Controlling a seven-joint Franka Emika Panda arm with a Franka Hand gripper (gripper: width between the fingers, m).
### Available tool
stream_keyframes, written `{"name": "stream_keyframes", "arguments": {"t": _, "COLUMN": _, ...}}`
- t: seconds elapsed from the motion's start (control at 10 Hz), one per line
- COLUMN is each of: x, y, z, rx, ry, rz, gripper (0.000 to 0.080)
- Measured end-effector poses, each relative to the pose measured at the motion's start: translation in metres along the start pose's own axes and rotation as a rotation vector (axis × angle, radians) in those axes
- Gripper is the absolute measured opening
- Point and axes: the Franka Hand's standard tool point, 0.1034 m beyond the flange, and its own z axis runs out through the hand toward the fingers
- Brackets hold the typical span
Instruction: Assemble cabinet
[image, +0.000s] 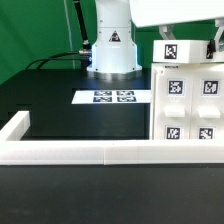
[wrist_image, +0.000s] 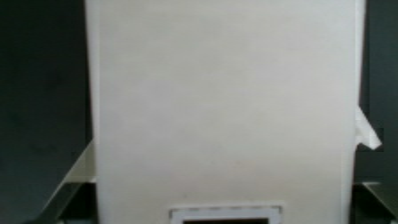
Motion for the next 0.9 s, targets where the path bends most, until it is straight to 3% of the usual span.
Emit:
{"name": "stream_keyframes", "arguments": {"t": 0.5, "x": -0.0004, "y": -0.0019, "z": -0.0001, "rx": 0.008, "ry": -0.002, "rz": 0.288, "gripper": 0.0560}}
{"name": "stream_keyframes", "arguments": {"t": 0.7, "x": 0.0006, "y": 0.0015, "z": 0.0002, "rx": 0.054, "ry": -0.003, "rz": 0.538, "gripper": 0.0560}}
{"name": "stream_keyframes", "arguments": {"t": 0.9, "x": -0.0023, "y": 0.0016, "z": 0.0003, "rx": 0.067, "ry": -0.019, "rz": 0.712, "gripper": 0.0560}}
